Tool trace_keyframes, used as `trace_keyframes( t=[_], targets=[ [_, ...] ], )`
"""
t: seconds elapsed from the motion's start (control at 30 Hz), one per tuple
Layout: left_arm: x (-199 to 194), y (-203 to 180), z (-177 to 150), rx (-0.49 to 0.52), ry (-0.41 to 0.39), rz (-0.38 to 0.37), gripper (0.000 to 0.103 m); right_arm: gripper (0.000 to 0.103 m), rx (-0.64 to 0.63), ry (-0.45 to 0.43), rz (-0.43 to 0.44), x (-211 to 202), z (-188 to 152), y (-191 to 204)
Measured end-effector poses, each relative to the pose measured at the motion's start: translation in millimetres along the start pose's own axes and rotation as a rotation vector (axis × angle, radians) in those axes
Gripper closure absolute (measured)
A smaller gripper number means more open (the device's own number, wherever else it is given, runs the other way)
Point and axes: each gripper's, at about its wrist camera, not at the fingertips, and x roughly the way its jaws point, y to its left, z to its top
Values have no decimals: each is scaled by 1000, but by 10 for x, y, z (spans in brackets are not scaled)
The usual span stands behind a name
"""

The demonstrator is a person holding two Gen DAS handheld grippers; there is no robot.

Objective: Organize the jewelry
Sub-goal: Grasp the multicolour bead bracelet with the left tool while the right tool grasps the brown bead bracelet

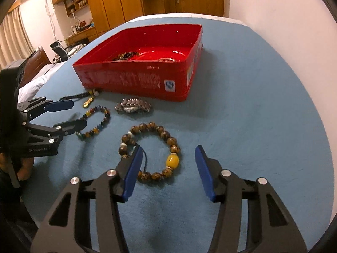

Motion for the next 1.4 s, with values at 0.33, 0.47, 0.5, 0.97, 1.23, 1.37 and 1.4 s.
trace_keyframes(
  t=[0.33,0.47,0.5,0.97,1.23,1.37,1.4],
  targets=[
    [70,17,-8,-26,13,-3,32,65,-53,23,-17,274,86,14],
    [72,7,13,-25,9,-9,47,72,-59,16,-19,318,99,15],
    [76,3,15,-25,8,-13,51,73,-61,15,-20,321,97,17],
    [64,-33,11,-16,6,-87,96,90,-34,5,-12,285,43,-37],
    [-82,-20,25,-25,-19,-93,96,93,-19,-2,-1,142,46,-52],
    [-217,-41,31,-15,-38,-85,96,93,-28,-20,-5,24,63,-2],
    [-240,-40,32,-14,-42,-82,96,93,-30,-25,-5,-5,74,11]
  ],
)
